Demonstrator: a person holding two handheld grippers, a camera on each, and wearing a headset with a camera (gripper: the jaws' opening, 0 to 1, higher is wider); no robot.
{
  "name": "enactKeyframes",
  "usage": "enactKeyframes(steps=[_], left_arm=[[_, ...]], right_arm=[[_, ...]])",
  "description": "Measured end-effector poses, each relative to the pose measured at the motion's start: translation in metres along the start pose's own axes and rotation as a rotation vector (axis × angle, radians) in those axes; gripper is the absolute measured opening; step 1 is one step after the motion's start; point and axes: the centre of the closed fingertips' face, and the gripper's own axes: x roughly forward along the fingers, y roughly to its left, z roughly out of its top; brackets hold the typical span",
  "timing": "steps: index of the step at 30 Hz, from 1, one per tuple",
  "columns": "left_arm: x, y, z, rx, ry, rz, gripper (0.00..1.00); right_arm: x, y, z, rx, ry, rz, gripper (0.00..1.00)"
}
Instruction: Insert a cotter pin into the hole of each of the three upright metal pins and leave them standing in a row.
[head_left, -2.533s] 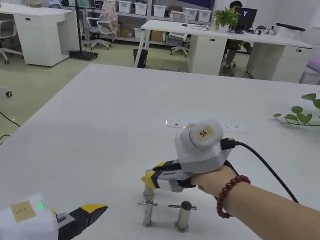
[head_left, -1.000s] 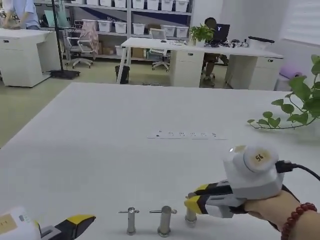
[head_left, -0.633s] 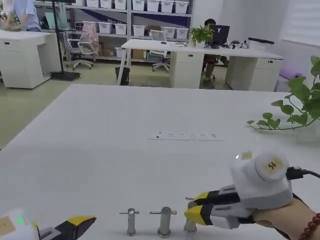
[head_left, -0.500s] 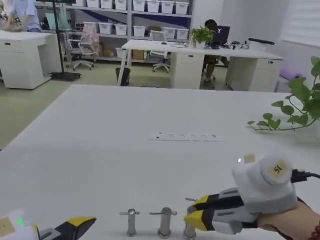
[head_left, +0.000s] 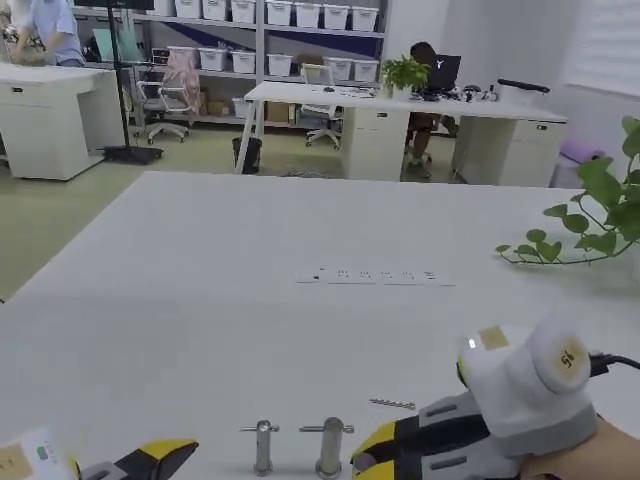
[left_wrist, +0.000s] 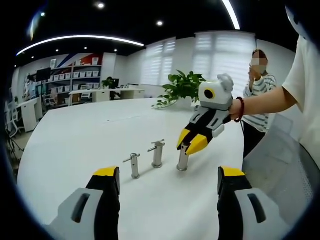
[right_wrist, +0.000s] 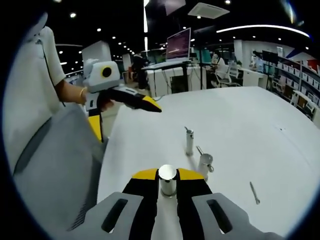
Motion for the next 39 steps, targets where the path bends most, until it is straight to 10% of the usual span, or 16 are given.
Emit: enactKeyframes(steps=[39], left_arm=[[0.000, -0.003, -0.005, 0.026, 0.022, -0.014, 0.75]], right_arm=[[0.028, 0.016, -0.010, -0.140, 0.070, 0.135, 0.14]])
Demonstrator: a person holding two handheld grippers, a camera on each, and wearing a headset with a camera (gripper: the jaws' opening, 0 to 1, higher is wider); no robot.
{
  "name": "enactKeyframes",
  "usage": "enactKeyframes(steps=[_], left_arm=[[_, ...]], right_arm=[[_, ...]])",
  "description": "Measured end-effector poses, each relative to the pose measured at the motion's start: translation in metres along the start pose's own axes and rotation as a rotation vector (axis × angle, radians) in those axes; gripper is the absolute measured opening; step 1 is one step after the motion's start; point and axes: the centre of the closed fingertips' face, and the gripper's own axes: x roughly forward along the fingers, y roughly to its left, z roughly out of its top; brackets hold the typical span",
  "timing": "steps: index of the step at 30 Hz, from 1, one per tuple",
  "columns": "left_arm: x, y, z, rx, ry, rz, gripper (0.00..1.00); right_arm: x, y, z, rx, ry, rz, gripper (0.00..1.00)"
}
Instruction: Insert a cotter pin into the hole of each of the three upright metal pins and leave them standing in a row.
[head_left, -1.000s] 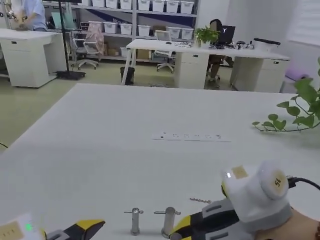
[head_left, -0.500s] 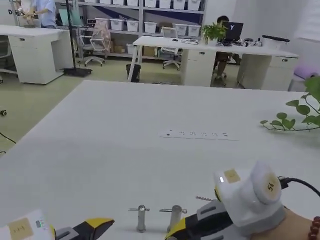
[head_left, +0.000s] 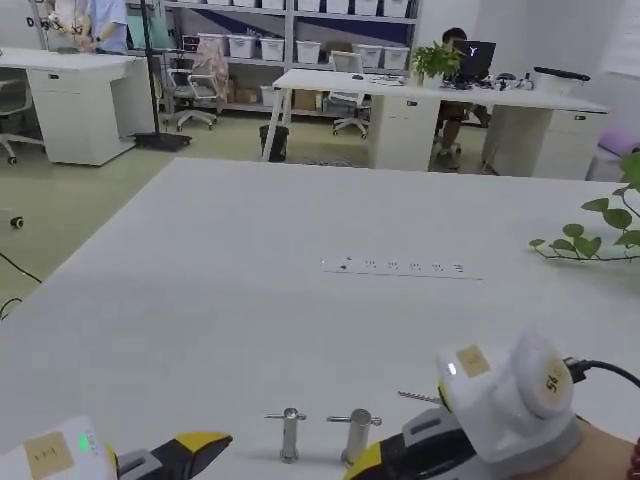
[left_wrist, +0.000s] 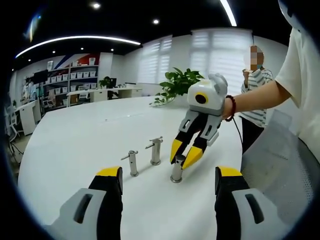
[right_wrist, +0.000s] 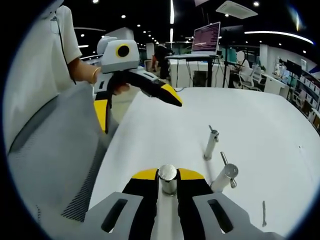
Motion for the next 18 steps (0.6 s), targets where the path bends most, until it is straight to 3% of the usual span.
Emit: enactKeyframes(steps=[7, 18], left_arm=[[-0.001, 0.001, -0.001, -0.001, 0.006, 0.001, 0.76], [-0.002, 0.002, -0.001, -0.005, 0.002, 0.010, 0.79]], right_arm=[[-0.003, -0.001, 0.007, 0.024, -0.034, -0.003, 0.19], [-0.020, -0.003, 0.003, 0.092, -0.032, -0.037, 0.24]])
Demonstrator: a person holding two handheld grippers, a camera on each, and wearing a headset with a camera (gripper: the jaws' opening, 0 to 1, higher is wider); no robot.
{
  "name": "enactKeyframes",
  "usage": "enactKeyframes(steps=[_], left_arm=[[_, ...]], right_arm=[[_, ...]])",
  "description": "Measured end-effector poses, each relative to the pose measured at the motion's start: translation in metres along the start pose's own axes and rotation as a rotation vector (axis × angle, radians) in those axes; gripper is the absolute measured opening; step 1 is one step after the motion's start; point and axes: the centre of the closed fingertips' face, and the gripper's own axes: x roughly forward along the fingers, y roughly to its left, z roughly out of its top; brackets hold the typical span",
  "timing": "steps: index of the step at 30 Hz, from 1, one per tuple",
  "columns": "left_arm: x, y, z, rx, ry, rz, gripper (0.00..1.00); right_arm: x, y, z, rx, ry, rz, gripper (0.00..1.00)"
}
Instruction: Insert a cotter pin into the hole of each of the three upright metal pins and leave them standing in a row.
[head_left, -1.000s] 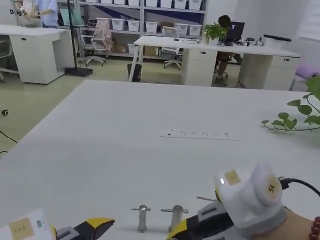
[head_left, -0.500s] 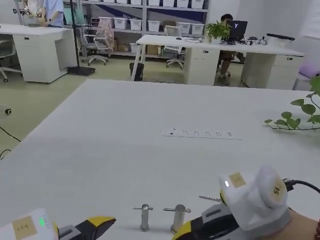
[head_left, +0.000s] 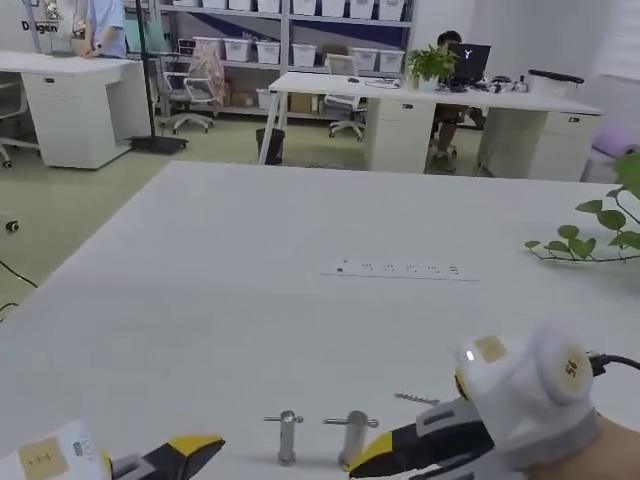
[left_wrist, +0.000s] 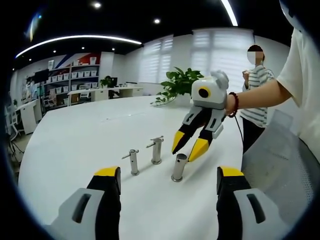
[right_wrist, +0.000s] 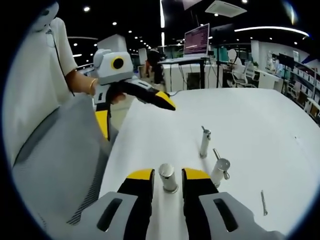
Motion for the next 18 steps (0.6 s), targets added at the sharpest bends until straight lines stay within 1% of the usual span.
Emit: enactKeyframes(steps=[3, 5, 9, 10, 11, 12, 14, 15, 18], left_arm=[[0.000, 0.000, 0.000, -0.002, -0.001, 0.003, 0.79], [0.001, 0.001, 0.000, -0.004, -0.002, 0.005, 0.79], [0.002, 0.002, 0.001, -0.007, -0.004, 0.008, 0.80], [0.002, 0.002, 0.001, -0.008, -0.005, 0.009, 0.80], [0.002, 0.002, 0.001, -0.012, -0.006, 0.011, 0.80], [0.002, 0.003, 0.001, -0.012, -0.006, 0.012, 0.79], [0.002, 0.004, 0.002, -0.012, -0.011, 0.016, 0.79], [0.002, 0.004, 0.003, -0.013, -0.012, 0.017, 0.79], [0.003, 0.004, 0.003, -0.011, -0.013, 0.017, 0.79]], right_arm=[[-0.009, -0.005, -0.002, 0.019, -0.002, -0.022, 0.24], [-0.014, -0.008, -0.003, 0.020, 0.002, -0.040, 0.24], [-0.025, -0.022, -0.009, 0.050, 0.019, -0.095, 0.24], [-0.027, -0.026, -0.010, 0.058, 0.022, -0.110, 0.23], [-0.032, -0.036, -0.013, 0.086, 0.031, -0.159, 0.23], [-0.034, -0.042, -0.015, 0.091, 0.038, -0.181, 0.22], [-0.039, -0.053, -0.020, 0.133, 0.054, -0.224, 0.22], [-0.042, -0.060, -0.023, 0.143, 0.063, -0.244, 0.22], [-0.048, -0.074, -0.028, 0.152, 0.074, -0.285, 0.22]])
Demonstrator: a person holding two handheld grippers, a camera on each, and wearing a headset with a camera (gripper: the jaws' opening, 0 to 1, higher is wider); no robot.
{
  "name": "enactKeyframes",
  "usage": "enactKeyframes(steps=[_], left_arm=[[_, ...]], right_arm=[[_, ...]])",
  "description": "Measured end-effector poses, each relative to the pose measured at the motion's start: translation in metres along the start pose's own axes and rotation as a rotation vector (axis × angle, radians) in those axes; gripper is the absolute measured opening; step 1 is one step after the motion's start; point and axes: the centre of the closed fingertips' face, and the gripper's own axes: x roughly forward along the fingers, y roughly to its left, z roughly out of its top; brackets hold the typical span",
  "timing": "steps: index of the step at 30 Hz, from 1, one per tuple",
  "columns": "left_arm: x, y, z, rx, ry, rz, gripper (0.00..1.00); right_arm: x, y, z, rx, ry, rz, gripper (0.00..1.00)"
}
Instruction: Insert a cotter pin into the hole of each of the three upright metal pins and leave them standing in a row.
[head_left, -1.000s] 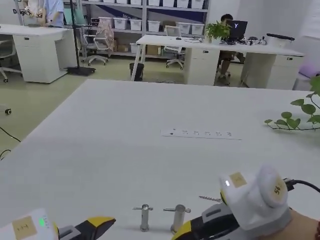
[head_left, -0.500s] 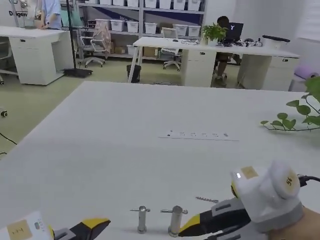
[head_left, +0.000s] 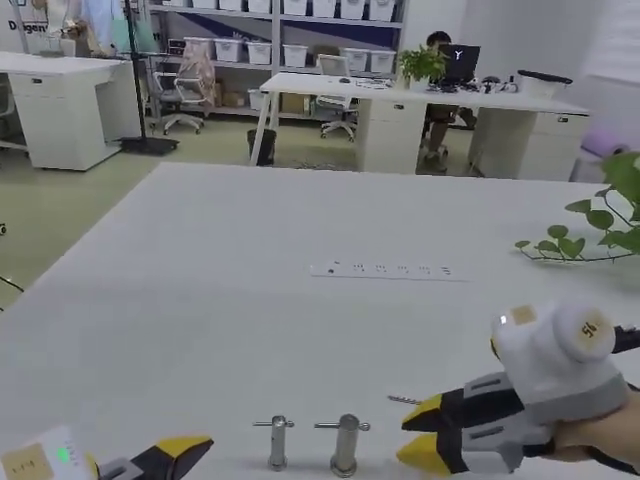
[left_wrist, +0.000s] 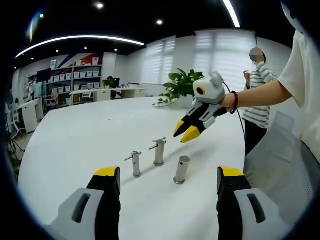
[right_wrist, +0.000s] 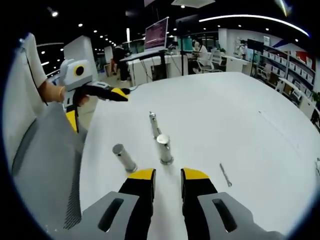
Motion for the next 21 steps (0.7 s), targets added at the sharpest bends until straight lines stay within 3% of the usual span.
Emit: enactKeyframes(steps=[6, 15, 21], left_arm=[[0.002, 0.001, -0.003, 0.008, 0.012, 0.000, 0.78], [0.006, 0.000, -0.004, 0.003, 0.006, -0.012, 0.77], [0.007, 0.001, -0.005, 0.003, 0.007, -0.008, 0.76]], right_arm=[[0.001, -0.031, -0.008, 0.026, 0.038, -0.081, 0.19], [0.010, -0.066, -0.024, 0.045, 0.089, -0.137, 0.16], [0.016, -0.080, -0.032, 0.038, 0.116, -0.161, 0.15]])
